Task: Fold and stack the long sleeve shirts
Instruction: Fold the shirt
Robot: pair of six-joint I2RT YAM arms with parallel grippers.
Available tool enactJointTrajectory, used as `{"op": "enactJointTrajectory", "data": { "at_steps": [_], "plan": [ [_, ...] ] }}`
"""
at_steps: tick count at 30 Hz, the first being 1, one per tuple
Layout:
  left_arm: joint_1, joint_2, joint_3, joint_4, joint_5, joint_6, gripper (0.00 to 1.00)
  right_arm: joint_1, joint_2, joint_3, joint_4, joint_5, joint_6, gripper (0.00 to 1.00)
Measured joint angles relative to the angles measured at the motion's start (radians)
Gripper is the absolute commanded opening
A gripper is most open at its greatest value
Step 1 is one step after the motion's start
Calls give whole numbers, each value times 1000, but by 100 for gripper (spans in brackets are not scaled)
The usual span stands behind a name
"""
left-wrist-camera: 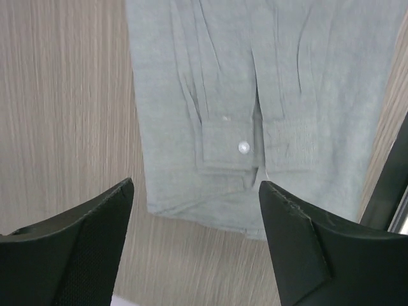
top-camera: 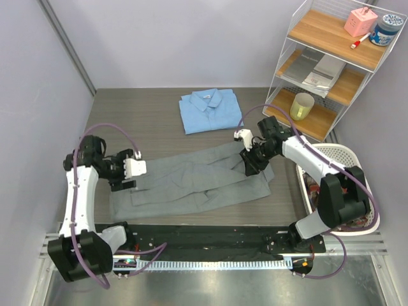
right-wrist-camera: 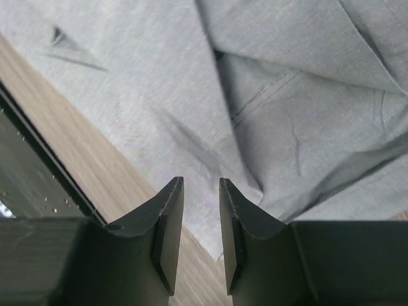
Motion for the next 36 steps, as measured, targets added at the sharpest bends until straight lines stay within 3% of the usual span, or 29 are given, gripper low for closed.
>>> {"op": "enactJointTrajectory", "data": {
  "at_steps": [3, 6, 11, 18, 24, 29, 36],
  "plan": [
    [-25, 69, 39, 7, 41, -82, 76, 0, 66, 6, 31, 14, 40, 37],
    [-129, 150, 32, 59, 9, -198, 73, 0, 111, 7, 50, 25, 80, 37],
    [-315, 337, 27, 171, -114, -392, 68, 0, 167, 8, 78, 60, 132, 36],
    [-395, 646, 98, 216, -289, -607, 61, -9, 287, 24, 103, 126, 169, 36],
    [-471, 707, 159, 226, -391, -729, 60, -20, 401, 176, 64, 163, 167, 36],
    [-599, 727, 176, 232, -463, -814, 59, -52, 456, 269, 111, 251, 144, 37],
    [-801, 749, 220, 217, -366, -944, 59, -134, 464, 299, 132, 347, 66, 38]
  ]
}}
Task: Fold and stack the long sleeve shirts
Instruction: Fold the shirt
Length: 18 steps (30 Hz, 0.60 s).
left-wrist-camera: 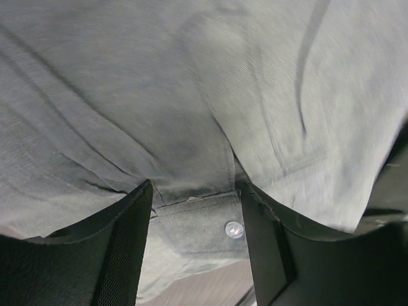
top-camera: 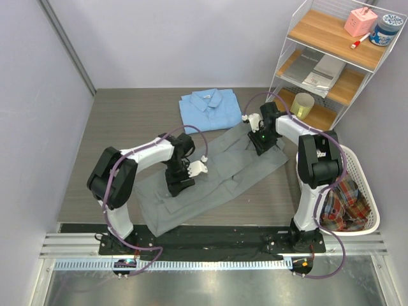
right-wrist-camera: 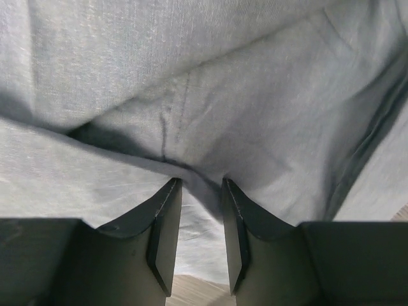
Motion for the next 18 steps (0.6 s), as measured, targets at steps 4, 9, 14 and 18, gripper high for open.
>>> {"op": "enactJointTrajectory", "data": {
  "at_steps": [4, 9, 14, 18],
  "plan": [
    [-37, -6, 17, -39, 87, -6, 59, -10, -11, 4, -45, -8, -19, 38],
    [18, -33, 34, -43, 63, 15, 57, -3, -111, -32, -103, -46, -13, 38],
    [15, -28, -10, -25, 32, 28, 53, 8, -207, -83, -122, -95, 20, 36],
    [-56, -20, -46, -21, 0, 0, 50, 29, -201, -144, -112, -120, 50, 36]
  ]
}}
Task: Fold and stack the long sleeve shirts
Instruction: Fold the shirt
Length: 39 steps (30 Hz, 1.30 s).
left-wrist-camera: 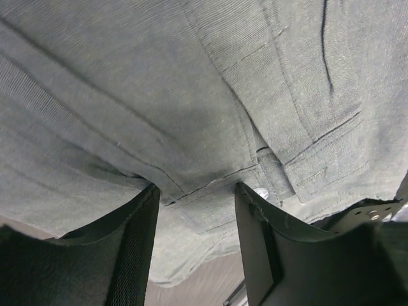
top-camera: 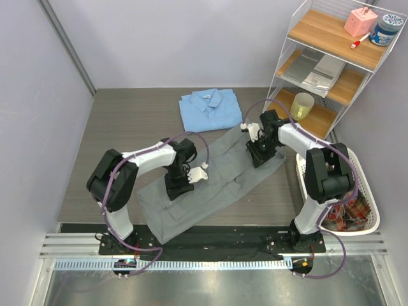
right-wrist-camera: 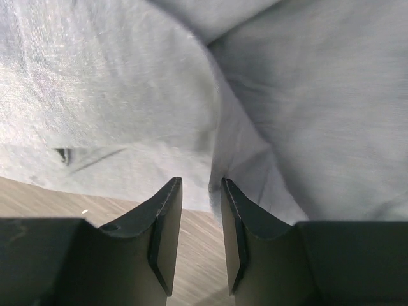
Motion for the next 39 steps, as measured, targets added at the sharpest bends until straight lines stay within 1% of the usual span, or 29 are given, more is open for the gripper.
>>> {"op": "enactJointTrajectory", "data": {
  "at_steps": [3, 6, 10, 17, 24, 28, 34, 39],
  "plan": [
    [-69, 4, -1, -3, -6, -52, 49, 18, 29, -29, 11, -4, 10, 36],
    [-129, 18, 9, -11, 19, -107, 49, 29, 87, -26, 30, 3, 14, 36],
    [-162, 35, 26, -24, 63, -160, 48, 31, 103, -6, 42, 14, 14, 37],
    [-181, 37, 25, -11, 130, -203, 48, 49, 177, 97, 51, 27, 2, 38],
    [-277, 39, 18, 14, 159, -256, 47, 89, 180, 100, 96, 55, -60, 39],
    [-333, 61, 40, 12, 168, -286, 47, 124, 190, 111, 127, 84, -87, 39],
    [-343, 79, 59, 8, 191, -309, 47, 188, 251, 190, 167, 111, -121, 39],
    [-343, 62, 43, 23, 205, -309, 49, 203, 283, 237, 187, 111, -153, 41]
  ]
}}
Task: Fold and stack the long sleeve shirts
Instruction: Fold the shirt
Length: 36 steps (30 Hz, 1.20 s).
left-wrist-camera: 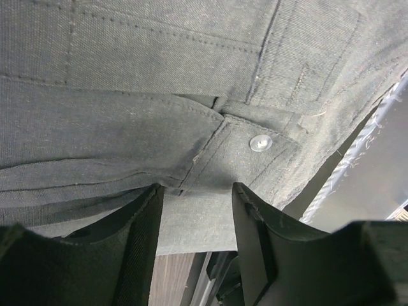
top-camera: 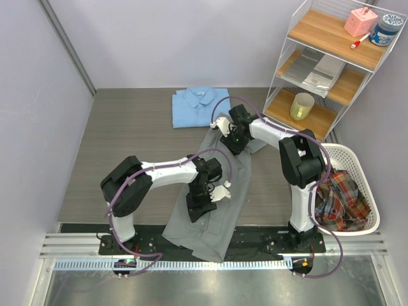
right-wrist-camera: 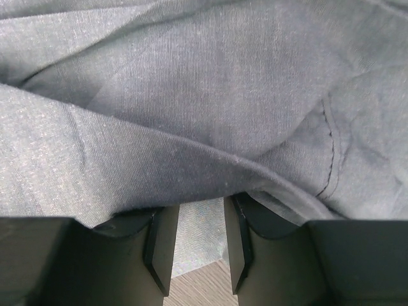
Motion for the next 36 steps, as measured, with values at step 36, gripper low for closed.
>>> {"op": "enactJointTrajectory", "data": {
  "at_steps": [36],
  "plan": [
    [233, -380, -163, 1, 64, 485, 64, -185, 18, 52, -120, 24, -44, 51]
  ]
}}
